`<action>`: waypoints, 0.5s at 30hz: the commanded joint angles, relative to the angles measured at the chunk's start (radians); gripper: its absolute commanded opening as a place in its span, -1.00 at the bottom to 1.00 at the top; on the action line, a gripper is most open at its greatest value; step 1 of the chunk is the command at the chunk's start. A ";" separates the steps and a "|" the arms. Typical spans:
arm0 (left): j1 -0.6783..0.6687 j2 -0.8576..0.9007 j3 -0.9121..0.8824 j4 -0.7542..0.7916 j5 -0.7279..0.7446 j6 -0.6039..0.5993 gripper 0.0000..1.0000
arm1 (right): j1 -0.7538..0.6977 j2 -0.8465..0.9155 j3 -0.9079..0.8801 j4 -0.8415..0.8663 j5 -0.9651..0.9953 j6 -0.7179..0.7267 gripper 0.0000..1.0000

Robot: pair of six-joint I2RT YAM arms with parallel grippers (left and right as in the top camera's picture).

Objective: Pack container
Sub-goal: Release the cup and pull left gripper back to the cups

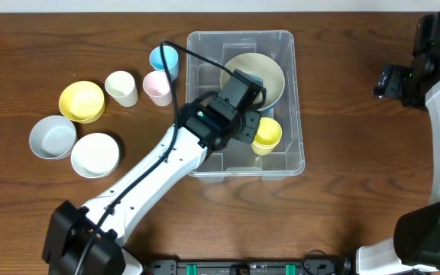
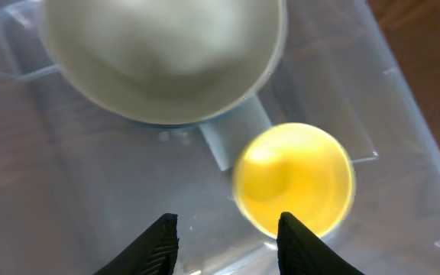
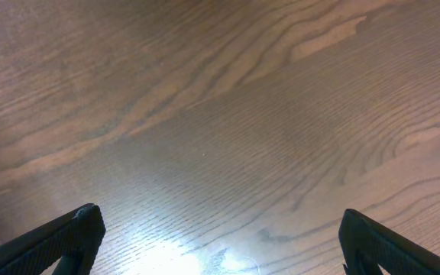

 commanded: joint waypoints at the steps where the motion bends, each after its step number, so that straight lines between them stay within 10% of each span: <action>1: 0.082 -0.075 0.018 -0.024 -0.023 -0.006 -0.13 | -0.005 -0.016 0.013 0.000 0.000 0.016 0.99; 15: 0.725 -0.176 0.018 -0.222 -0.093 -0.114 -0.10 | -0.005 -0.016 0.013 0.000 0.000 0.016 0.98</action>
